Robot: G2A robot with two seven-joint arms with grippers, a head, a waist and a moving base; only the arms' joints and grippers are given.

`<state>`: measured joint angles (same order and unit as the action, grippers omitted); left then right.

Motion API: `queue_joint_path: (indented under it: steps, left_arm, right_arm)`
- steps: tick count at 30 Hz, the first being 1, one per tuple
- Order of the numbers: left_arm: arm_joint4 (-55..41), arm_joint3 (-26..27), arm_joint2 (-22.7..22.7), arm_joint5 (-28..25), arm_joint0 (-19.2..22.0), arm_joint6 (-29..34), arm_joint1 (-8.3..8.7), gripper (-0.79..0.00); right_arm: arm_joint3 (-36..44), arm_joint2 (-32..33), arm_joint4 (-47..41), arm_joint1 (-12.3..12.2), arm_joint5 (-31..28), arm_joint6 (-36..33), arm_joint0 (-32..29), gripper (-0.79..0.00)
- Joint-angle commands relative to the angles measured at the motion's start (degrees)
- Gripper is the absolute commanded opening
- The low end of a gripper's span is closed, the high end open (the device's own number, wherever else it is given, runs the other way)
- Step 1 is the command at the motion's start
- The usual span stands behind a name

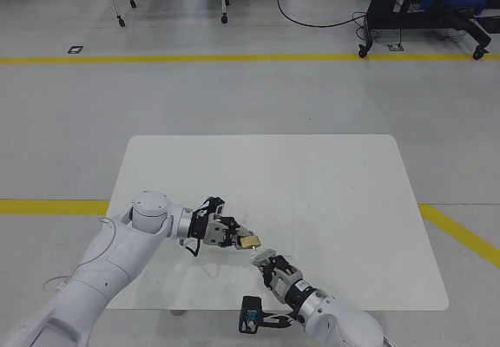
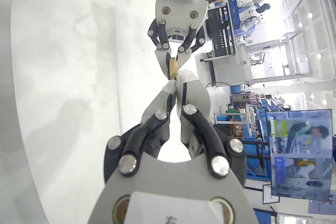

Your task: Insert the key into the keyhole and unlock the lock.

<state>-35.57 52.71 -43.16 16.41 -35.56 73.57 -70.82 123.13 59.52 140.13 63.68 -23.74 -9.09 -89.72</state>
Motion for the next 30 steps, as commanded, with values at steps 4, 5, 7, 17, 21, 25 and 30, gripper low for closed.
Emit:
queue_joint_path:
  steps: [4, 5, 7, 17, 21, 25, 30]
  left_arm:
    - [0.2, 0.0, -0.1, 0.2, 0.0, 0.2, -0.12, -0.785]
    - [0.2, -0.1, -0.2, 0.2, 0.1, 0.2, -0.14, -0.785]
    - [0.2, -0.2, -0.3, 0.4, 0.1, 0.3, -0.20, -0.785]
    - [0.5, -0.7, -0.3, 0.4, 0.2, 1.2, -0.45, -0.785]
    - [0.6, -0.9, -0.4, 0.5, 0.1, 1.5, -0.56, -0.785]
    - [0.7, -0.9, -0.5, 0.5, 0.0, 1.3, -0.63, -0.785]
    - [0.7, -0.8, -0.7, 0.6, -0.2, 1.6, -0.69, -0.785]
  right_arm:
    - [-0.2, -0.3, 0.2, 0.1, -1.0, 0.0, 0.5, -0.785]
    - [-0.2, -0.4, 0.2, 0.1, -1.1, 0.1, 0.5, -0.785]
    - [-0.3, -0.4, 0.4, 0.2, -1.3, 0.0, 0.5, -0.785]
    - [-0.5, -1.0, 1.0, 0.5, -1.4, -1.9, 0.9, -0.785]
    - [-0.5, -1.3, 1.1, 0.7, -1.2, -2.3, 1.1, -0.785]
    - [-0.5, -1.8, 1.5, 0.8, -1.1, -2.7, 1.2, -0.785]
    - [-0.8, -2.3, 1.8, 1.0, -1.3, -3.4, 1.7, -0.785]
